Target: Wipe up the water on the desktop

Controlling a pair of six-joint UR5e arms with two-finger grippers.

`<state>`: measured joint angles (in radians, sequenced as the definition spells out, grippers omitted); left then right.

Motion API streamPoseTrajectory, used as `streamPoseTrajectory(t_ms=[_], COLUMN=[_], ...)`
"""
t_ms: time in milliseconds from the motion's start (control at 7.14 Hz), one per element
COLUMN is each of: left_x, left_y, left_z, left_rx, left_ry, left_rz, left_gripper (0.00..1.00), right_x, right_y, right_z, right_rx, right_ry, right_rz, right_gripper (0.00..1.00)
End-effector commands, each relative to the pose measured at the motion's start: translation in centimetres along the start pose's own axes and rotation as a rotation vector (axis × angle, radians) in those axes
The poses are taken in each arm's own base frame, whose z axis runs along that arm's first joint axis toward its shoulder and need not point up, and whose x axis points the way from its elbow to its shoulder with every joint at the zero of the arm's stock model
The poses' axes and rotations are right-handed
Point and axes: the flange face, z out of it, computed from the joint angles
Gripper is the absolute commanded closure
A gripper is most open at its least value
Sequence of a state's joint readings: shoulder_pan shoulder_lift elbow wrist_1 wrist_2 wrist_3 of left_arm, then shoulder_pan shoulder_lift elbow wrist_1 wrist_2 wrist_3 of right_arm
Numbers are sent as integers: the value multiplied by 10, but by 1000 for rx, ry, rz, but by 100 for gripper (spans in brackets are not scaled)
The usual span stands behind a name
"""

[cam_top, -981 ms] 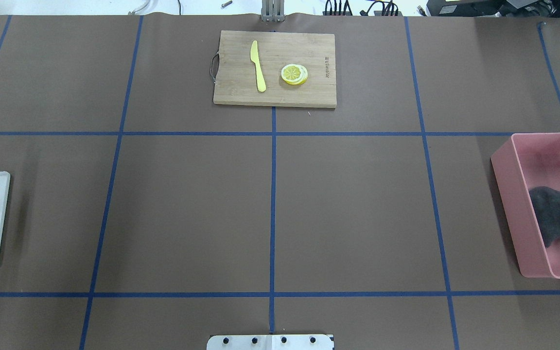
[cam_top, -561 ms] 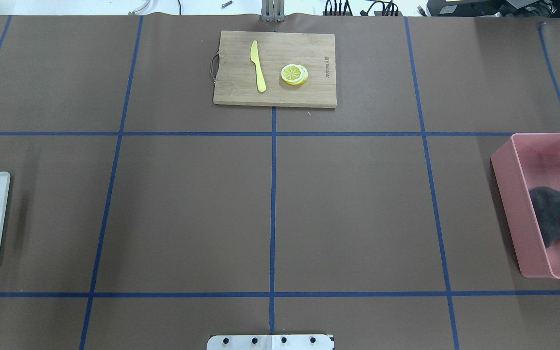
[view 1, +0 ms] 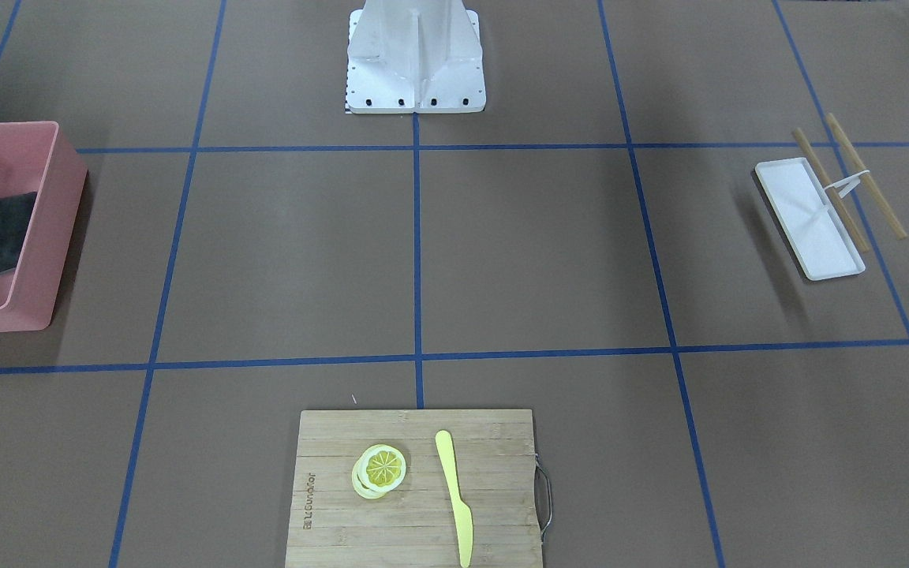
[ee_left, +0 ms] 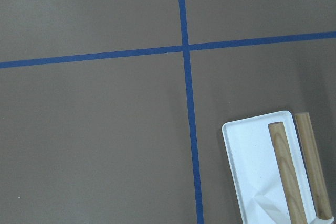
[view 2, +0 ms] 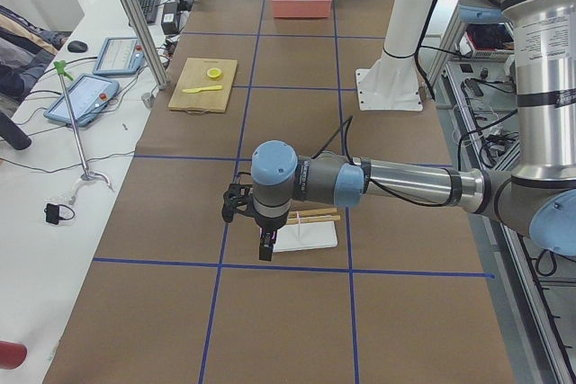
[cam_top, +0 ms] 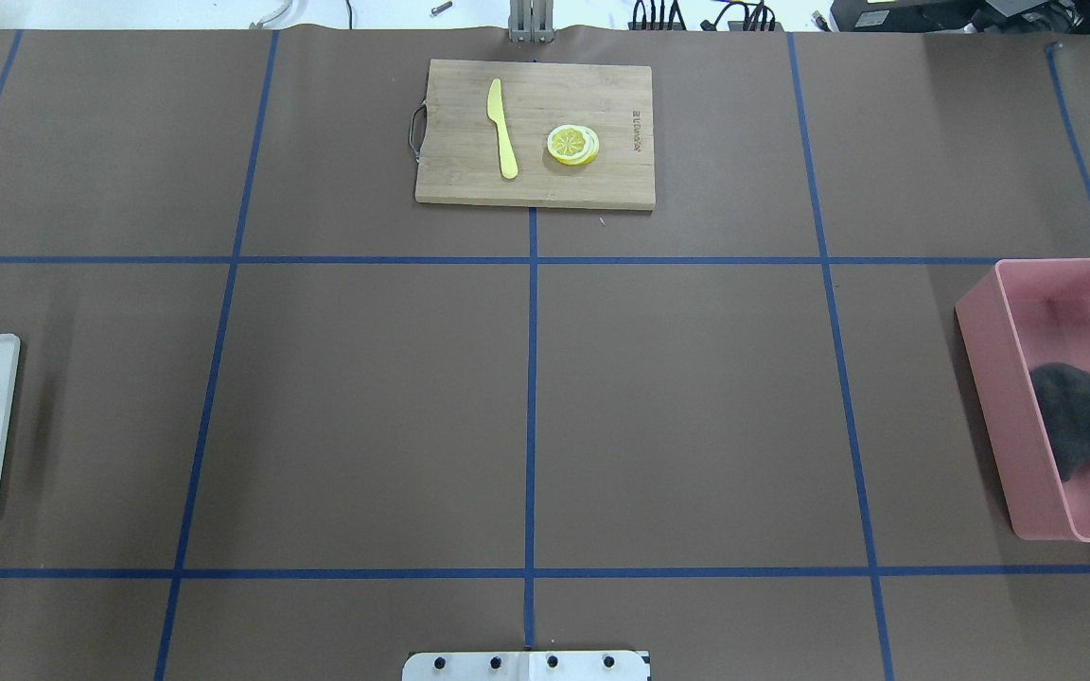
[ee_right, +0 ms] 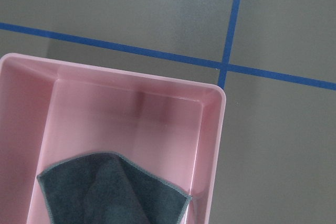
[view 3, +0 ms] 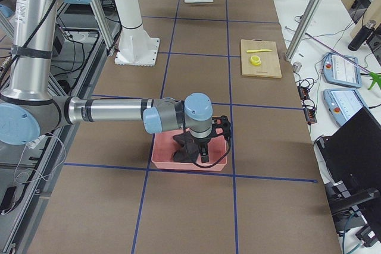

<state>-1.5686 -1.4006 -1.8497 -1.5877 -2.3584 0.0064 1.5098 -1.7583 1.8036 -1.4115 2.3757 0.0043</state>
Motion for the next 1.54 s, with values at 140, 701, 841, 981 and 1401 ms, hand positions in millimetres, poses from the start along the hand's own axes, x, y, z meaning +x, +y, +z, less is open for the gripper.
streamPoseTrajectory(t_ms=[140,701,841,981,1401], left_x=[13,14,16,13,16], left_y=[-3,21,19,17,16], left_z=[-6,-12,-13,-10,-14], left_rx=[14,28,31,36,49], left_ry=[91,88,88,88,87], left_rz=[21,14,21,28,44], left_gripper=[2,2,2,2,2], right_x=[-3,7,-1,-15,-27], right_y=[1,3,0,-3,-7], right_z=[-5,-5,-10,-22,-17], right_rx=[12,17,28,49,35], right_ry=[-37,-25,-50,-64,-25], right_rz=[7,54,152,140,107], right_gripper=[0,0,0,0,0])
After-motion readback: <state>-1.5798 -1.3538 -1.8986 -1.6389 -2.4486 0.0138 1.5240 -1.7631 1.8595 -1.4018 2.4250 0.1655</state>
